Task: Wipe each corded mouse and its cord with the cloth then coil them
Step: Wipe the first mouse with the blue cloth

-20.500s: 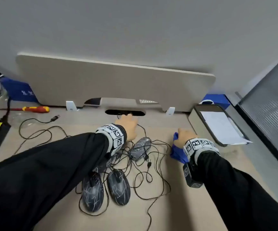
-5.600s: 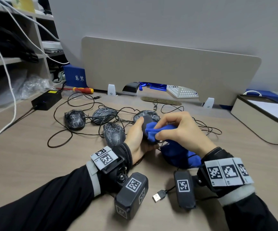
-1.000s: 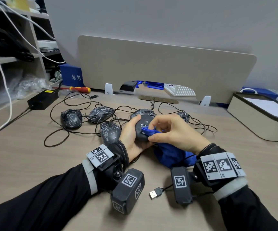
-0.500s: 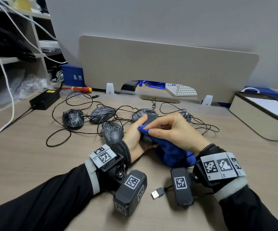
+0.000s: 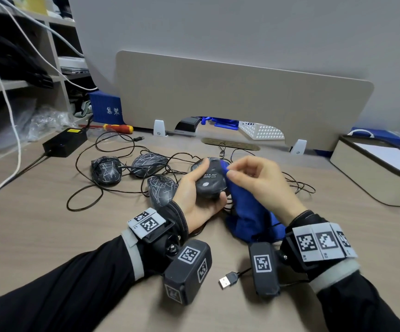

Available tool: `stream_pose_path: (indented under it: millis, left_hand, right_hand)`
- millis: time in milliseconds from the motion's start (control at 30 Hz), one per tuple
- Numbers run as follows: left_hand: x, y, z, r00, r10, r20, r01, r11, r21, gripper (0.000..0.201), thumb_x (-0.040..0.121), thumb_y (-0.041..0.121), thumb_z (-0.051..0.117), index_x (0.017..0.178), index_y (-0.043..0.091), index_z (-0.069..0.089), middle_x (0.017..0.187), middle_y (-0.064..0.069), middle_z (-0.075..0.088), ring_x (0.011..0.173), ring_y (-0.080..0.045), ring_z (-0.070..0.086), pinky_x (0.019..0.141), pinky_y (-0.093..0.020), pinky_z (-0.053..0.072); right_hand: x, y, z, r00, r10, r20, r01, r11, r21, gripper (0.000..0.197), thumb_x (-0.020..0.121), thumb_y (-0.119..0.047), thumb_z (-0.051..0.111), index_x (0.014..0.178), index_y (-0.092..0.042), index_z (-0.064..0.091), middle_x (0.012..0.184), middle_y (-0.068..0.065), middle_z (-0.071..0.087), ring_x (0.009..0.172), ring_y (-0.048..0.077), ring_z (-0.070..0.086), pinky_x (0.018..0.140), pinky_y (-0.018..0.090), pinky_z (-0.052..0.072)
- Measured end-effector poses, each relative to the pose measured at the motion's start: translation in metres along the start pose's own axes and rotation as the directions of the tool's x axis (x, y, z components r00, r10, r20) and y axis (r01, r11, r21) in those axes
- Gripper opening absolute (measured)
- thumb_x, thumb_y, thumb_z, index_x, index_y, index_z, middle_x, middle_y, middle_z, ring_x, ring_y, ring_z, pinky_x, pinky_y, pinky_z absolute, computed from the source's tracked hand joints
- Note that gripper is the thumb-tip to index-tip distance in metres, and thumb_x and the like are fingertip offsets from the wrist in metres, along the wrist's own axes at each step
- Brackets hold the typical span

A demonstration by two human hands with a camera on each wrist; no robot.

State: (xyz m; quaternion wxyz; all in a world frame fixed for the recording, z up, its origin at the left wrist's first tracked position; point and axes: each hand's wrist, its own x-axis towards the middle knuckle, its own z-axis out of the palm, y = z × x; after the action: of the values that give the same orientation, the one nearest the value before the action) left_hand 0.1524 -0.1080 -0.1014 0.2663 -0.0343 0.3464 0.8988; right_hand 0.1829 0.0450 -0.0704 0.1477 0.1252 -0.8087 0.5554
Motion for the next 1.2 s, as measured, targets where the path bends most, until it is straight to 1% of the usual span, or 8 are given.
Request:
stream_pose_path:
  millis: [133, 333, 500, 567, 700, 800, 967, 1200]
  left_hand:
    - [0.001, 0.000, -0.003, 0.999, -0.042, -0.012, 0.042, 0.999, -0.004, 0.033, 0.095, 0.034, 0.054, 0.082, 0.006, 0.064, 0.073, -0.008, 0.064, 0.055, -0.017, 0.060, 0.041, -0.018, 0.042]
    - [0.000, -0.001, -0.001, 0.996, -0.080, 0.026, 0.080, 0.997, 0.005, 0.025, 0.095, 0.029, 0.051, 0.090, 0.010, 0.066, 0.072, -0.004, 0.063, 0.051, -0.017, 0.058, 0.032, -0.015, 0.030]
    - [0.002, 0.000, -0.006, 0.996, -0.085, 0.032, 0.086, 0.996, -0.035, 0.035, 0.095, 0.030, 0.051, 0.080, 0.002, 0.067, 0.072, -0.013, 0.066, 0.059, -0.025, 0.067, 0.053, -0.026, 0.056]
    - [0.003, 0.000, -0.006, 0.997, -0.078, 0.026, 0.080, 0.994, -0.068, 0.034, 0.096, 0.026, 0.051, 0.083, 0.000, 0.067, 0.078, -0.016, 0.069, 0.068, -0.027, 0.068, 0.062, -0.030, 0.058]
    - [0.009, -0.001, -0.007, 0.997, -0.078, -0.012, 0.077, 0.996, -0.049, 0.020, 0.096, 0.025, 0.049, 0.094, 0.010, 0.062, 0.080, -0.003, 0.060, 0.057, -0.013, 0.058, 0.033, -0.017, 0.037]
    - [0.012, -0.003, -0.009, 0.997, -0.074, -0.018, 0.073, 0.996, -0.052, 0.021, 0.097, 0.026, 0.049, 0.096, 0.010, 0.062, 0.078, -0.003, 0.057, 0.054, -0.012, 0.056, 0.032, -0.018, 0.035]
    - [0.012, -0.006, -0.011, 0.998, -0.054, 0.037, 0.057, 0.994, -0.089, 0.029, 0.097, 0.025, 0.051, 0.091, 0.000, 0.064, 0.084, -0.017, 0.067, 0.068, -0.028, 0.069, 0.058, -0.031, 0.060]
    - [0.013, -0.010, -0.007, 1.000, -0.015, -0.001, 0.015, 1.000, -0.004, 0.029, 0.099, 0.028, 0.050, 0.090, 0.002, 0.061, 0.083, -0.015, 0.064, 0.075, -0.025, 0.065, 0.068, -0.030, 0.057]
  right_hand:
    - [-0.008, -0.010, 0.009, 0.960, -0.010, 0.281, 0.003, 1.000, 0.025, 0.014, 0.087, 0.004, 0.070, 0.083, -0.010, 0.070, 0.068, 0.002, 0.067, 0.065, 0.010, 0.062, 0.067, 0.021, 0.050]
    - [0.001, 0.003, 0.002, 0.998, -0.044, -0.040, 0.042, 0.997, -0.062, 0.022, 0.087, 0.001, 0.072, 0.078, -0.020, 0.069, 0.071, -0.010, 0.067, 0.070, 0.012, 0.057, 0.071, 0.030, 0.047]
    - [-0.010, -0.013, 0.013, 0.945, 0.009, 0.328, 0.016, 0.997, -0.074, 0.017, 0.082, 0.000, 0.077, 0.077, -0.017, 0.074, 0.064, -0.002, 0.063, 0.063, 0.009, 0.053, 0.062, 0.019, 0.044]
    - [-0.009, -0.012, 0.014, 0.963, 0.028, 0.269, -0.014, 0.999, -0.051, 0.019, 0.081, -0.001, 0.078, 0.076, -0.019, 0.075, 0.067, 0.004, 0.067, 0.066, 0.013, 0.056, 0.066, 0.025, 0.046]
    - [-0.005, -0.005, 0.013, 0.998, -0.008, 0.062, 0.011, 0.999, -0.046, 0.017, 0.085, -0.002, 0.075, 0.078, -0.018, 0.073, 0.076, 0.008, 0.073, 0.069, 0.011, 0.061, 0.069, 0.028, 0.050]
    - [-0.004, -0.005, 0.011, 0.998, -0.035, 0.047, 0.038, 0.997, -0.071, 0.016, 0.085, -0.002, 0.075, 0.078, -0.017, 0.072, 0.079, 0.009, 0.074, 0.070, 0.011, 0.063, 0.071, 0.030, 0.052]
    - [-0.008, -0.013, 0.019, 0.966, -0.034, 0.257, 0.064, 0.992, -0.110, 0.017, 0.079, -0.002, 0.080, 0.076, -0.018, 0.077, 0.070, -0.003, 0.073, 0.067, 0.005, 0.061, 0.069, 0.027, 0.050]
    - [-0.009, -0.014, 0.015, 0.968, -0.048, 0.247, 0.088, 0.985, -0.152, 0.007, 0.079, -0.006, 0.081, 0.079, -0.013, 0.080, 0.072, 0.005, 0.074, 0.066, 0.007, 0.060, 0.066, 0.028, 0.049]
